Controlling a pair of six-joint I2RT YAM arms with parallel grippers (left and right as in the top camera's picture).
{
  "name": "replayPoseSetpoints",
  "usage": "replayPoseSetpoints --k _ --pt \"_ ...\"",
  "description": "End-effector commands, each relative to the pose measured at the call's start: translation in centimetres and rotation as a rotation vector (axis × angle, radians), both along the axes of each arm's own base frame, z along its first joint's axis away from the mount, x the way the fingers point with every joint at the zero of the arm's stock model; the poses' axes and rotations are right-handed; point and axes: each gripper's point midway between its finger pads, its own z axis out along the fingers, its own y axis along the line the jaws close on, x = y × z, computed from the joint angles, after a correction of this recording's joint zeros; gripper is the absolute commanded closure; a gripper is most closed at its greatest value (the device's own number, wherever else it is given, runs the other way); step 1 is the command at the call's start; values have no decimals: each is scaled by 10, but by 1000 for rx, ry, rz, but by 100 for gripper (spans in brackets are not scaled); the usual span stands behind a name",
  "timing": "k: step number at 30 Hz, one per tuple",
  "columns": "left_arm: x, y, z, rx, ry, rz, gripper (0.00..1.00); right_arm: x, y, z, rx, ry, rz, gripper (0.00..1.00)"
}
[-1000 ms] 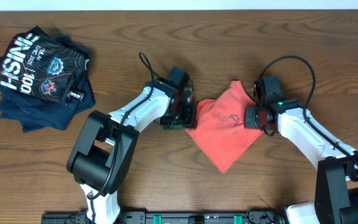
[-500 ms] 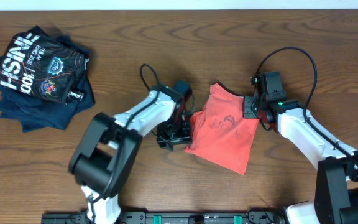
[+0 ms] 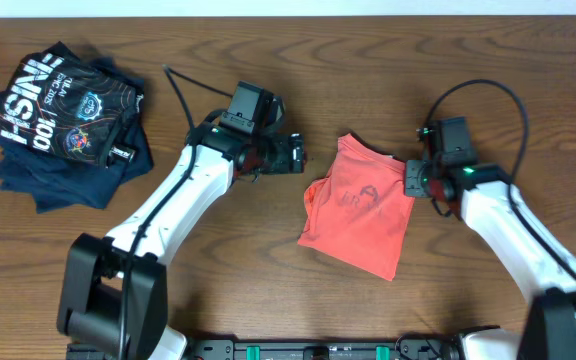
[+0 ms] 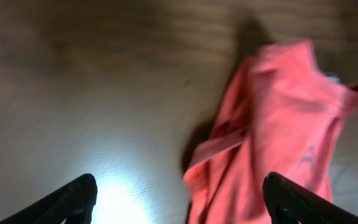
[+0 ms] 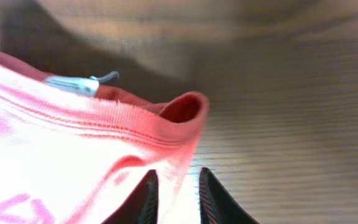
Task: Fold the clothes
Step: 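Move the left gripper to grasp the red shirt's left side near center, then release the right gripper and lift the red shirt with the left gripper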
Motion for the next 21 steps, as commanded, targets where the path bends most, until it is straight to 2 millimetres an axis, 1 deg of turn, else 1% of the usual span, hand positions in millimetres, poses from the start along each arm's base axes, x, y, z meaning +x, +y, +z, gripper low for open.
replayPoseSetpoints --k 1,4,6,9,12,14,16,18,20,21 --pt "-4 -22 -12 -79 3 -155 12 9 -12 49 -3 -123 -34 72" --pt "-5 -42 -18 -180 15 -233 11 0 -19 67 0 -150 -52 70" --pt "-7 -59 -21 -274 17 -311 7 -6 -24 73 -1 -152 -64 68" --pt "-9 -75 -27 -379 35 -372 7 -13 -29 75 -3 -140 -76 67" --pt "-6 -80 -49 -395 58 -378 7 -18 -32 71 -8 -114 -82 67" --pt "-8 -81 -65 -389 87 -376 7 -20 -32 70 -9 -108 -82 67" --pt "-16 -86 -82 -380 128 -384 7 -19 -32 70 -8 -108 -82 67" --pt "-25 -91 -95 -372 163 -397 7 -20 -31 70 -8 -107 -81 67" --pt "-37 -101 -107 -368 193 -426 7 -20 -32 70 -9 -104 -81 68" --pt "-40 -104 -109 -370 198 -436 7 -21 -32 70 -9 -103 -81 68"
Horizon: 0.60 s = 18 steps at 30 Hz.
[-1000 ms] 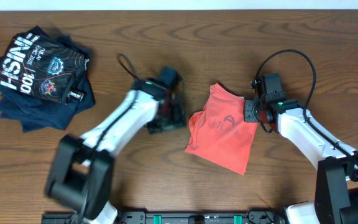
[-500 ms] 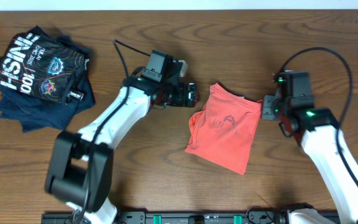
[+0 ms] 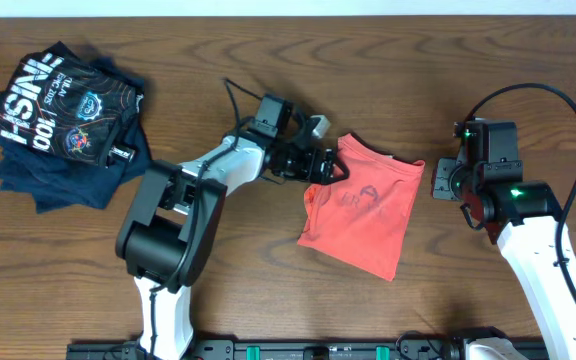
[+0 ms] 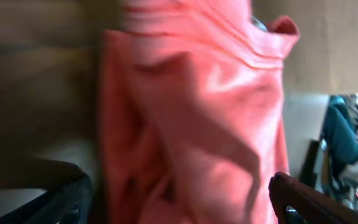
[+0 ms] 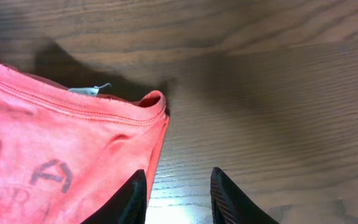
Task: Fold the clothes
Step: 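Release the right gripper and lift the red shirt with the left gripper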
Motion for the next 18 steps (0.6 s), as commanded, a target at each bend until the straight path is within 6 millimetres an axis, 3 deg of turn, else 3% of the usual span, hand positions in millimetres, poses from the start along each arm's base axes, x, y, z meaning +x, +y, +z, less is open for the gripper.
replayPoseSetpoints --k 1,4,5,8,13,18 --pt "-31 -14 -41 50 73 -72 8 1 -5 4 -11 -9 -15 68" --pt "-38 -28 -42 39 45 -109 21 1 -5 4 -12 -6 -15 68" --pt "-37 -32 -40 28 24 -116 31 0 -5 3 -12 -2 -15 68" --pt "-25 -38 -33 3 -4 -89 90 -4 -5 1 -14 16 -15 69" --pt "7 -24 -9 -27 -43 -9 94 -9 -8 -2 -27 37 -19 70" --pt "51 27 25 59 -144 164 94 -10 -10 -2 -38 41 -26 71"
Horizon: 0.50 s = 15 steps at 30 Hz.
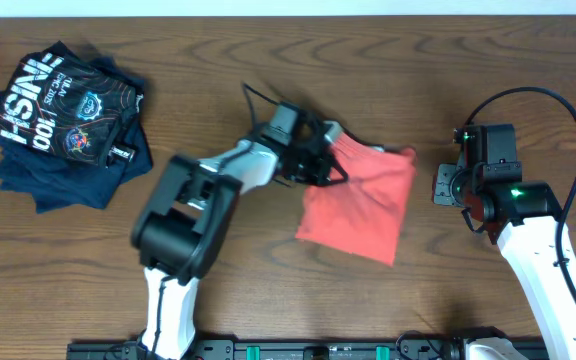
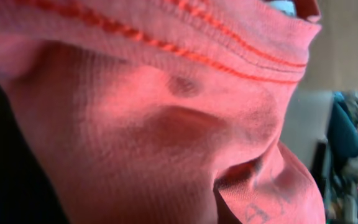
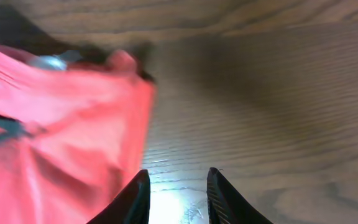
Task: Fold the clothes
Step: 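Release the right gripper and lift the red shirt with the left gripper, then carry the red shirt leftward onto the navy shirt stack with left gripper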
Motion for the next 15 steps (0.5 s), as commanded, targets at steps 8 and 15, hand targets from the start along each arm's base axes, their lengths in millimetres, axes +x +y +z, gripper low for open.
replayPoseSetpoints --k 8,15 --pt "108 173 135 225 -393 556 94 1 -7 4 -26 -8 -20 73" --pt "138 307 199 281 -607 848 94 -1 -8 3 -27 1 -21 75"
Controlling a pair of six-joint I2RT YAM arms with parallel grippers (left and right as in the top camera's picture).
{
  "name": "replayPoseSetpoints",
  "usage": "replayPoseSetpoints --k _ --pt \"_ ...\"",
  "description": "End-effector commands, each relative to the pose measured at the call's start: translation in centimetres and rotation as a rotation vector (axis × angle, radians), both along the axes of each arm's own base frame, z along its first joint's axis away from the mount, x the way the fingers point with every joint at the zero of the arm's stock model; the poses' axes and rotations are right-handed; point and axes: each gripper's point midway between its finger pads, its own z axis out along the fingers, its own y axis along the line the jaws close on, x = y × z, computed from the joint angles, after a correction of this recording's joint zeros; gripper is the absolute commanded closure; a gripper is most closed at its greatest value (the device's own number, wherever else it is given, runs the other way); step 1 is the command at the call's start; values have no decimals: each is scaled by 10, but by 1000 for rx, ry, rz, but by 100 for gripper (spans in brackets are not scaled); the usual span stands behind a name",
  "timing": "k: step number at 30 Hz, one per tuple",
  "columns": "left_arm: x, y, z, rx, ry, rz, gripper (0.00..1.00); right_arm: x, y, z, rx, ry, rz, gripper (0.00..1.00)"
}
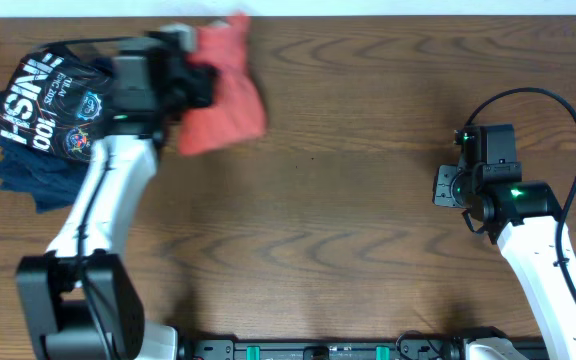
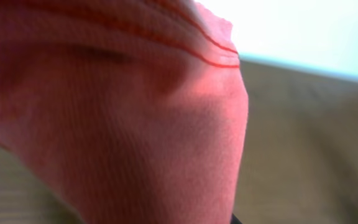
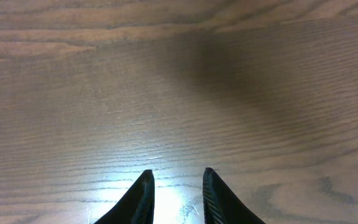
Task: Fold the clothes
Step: 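Carry the red shirt leftward onto the navy shirt stack with left gripper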
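Observation:
The folded red shirt (image 1: 226, 95) hangs bunched from my left gripper (image 1: 190, 50), which is shut on its upper edge near the table's far left edge, just right of the dark clothes stack (image 1: 63, 115). The left wrist view is filled by the red shirt (image 2: 117, 118), which hides the fingers. My right gripper (image 1: 440, 186) sits at the right side of the table, low over bare wood; in its own view the right gripper (image 3: 176, 171) stands open with nothing between its fingers.
The stack of folded dark printed shirts lies at the far left corner. The wooden table (image 1: 348, 230) runs to a white strip along its far edge (image 1: 418, 8). A black cable (image 1: 558, 110) loops over the right arm.
My left gripper, still shut on the red shirt, has moved from the table's middle to the far left by the dark stack. The shirt has left the right wrist view. The right arm stayed put.
First the red shirt lay folded at mid table, my right gripper pinching its collar and the left open beside it. Then the right had let go and drawn back, the left reaching onto the shirt. The left then gripped it, and now holds it by the dark stack.

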Motion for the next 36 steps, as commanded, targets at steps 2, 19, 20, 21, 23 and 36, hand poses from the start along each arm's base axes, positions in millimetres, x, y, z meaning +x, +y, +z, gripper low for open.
replayPoseSetpoints --k 2,19,20,21,23,36 --pt "10 90 18 52 -74 203 94 0 -5 3 -15 -6 -16 75" --pt "-6 283 37 69 -245 592 94 -3 -6 1 -16 11 -17 75" --pt "-6 291 27 46 -229 614 94 -3 -6 1 -16 11 -17 75" --pt "-6 295 21 31 -219 628 94 -4 -6 1 -16 13 -17 75" --pt "-6 305 5 10 -194 651 94 -4 -6 1 -16 15 -17 75" --pt "-9 326 -26 -48 -145 711 2 -4 -6 1 -8 12 -33 74"
